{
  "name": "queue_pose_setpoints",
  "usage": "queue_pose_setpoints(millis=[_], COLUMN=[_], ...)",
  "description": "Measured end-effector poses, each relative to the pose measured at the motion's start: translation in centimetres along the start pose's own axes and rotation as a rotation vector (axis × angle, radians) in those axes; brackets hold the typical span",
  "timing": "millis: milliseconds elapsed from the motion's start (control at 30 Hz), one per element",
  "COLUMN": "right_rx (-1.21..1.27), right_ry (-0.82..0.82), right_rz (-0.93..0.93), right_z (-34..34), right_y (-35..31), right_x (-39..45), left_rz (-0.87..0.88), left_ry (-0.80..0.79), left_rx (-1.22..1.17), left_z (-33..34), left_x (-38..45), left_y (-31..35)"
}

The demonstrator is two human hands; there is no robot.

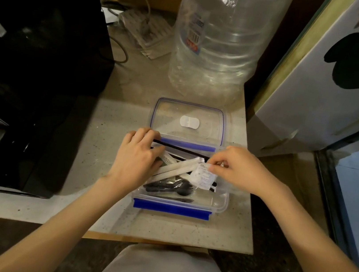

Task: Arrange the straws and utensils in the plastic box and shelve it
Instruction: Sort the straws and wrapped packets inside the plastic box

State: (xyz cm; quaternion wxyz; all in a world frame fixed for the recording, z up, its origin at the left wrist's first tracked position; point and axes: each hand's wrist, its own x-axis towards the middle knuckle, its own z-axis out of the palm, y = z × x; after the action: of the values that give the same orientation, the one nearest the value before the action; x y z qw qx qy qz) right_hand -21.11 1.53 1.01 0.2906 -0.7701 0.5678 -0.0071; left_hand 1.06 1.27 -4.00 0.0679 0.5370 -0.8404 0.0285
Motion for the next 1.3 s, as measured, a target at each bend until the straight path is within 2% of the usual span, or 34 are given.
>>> queue_pose_setpoints(millis=[67, 133, 233, 367, 467, 633, 800, 1033, 1200, 1300], right_rx=[-0.008, -0.127, -0.319, -0.421, -0.425, -0.457, -0.361, -0.022, -0.021, 0.077], right_ry=[0.081, 0.158, 0.209, 0.072, -0.035, -0.094, -0.121, 0.161, 0.169, 0.231], right_rz=[0.014, 0.007, -0.109, -0.244, -0.222, -0.207, -0.156, -0.057, 0.058, 0.089], right_z=[0.0, 0.4, 1.6, 3.6, 3.9, 4.1, 3.9, 4.0, 6.3, 6.5], right_y=[0.1, 0.1, -0.2, -0.6, -0.3, -0.4, -0.5, -3.2, -4.6, -4.4], right_x=[0.0, -0.2, -0.9, -2.1, -1.9, -0.9, -0.6, 2.1, 4.6, 5.1], left_rz=[-0.026, -0.041, -0.035, -0.04, -0.039, -0.019, -0.035, -0.118, -0.135, -0.135], left_ry=[-0.012, -0.013, 0.0, 0.028, 0.045, 0.017, -0.042, 0.056, 0.06, 0.006], left_rx=[0.021, 0.021, -0.003, -0.053, -0.073, -0.079, -0.042, -0.071, -0.028, -0.024], left_z=[0.0, 0.1, 0.1, 0.1, -0.2, -0.7, -0.4, -0.5, -1.1, -1.1], left_x=[0.1, 0.2, 0.1, 0.0, 0.1, 0.3, 0.4, -0.3, -1.2, -1.1], left_y=[0.2, 0.3, 0.6, 0.5, 0.4, 0.2, 0.6, 0.7, 0.0, -0.1])
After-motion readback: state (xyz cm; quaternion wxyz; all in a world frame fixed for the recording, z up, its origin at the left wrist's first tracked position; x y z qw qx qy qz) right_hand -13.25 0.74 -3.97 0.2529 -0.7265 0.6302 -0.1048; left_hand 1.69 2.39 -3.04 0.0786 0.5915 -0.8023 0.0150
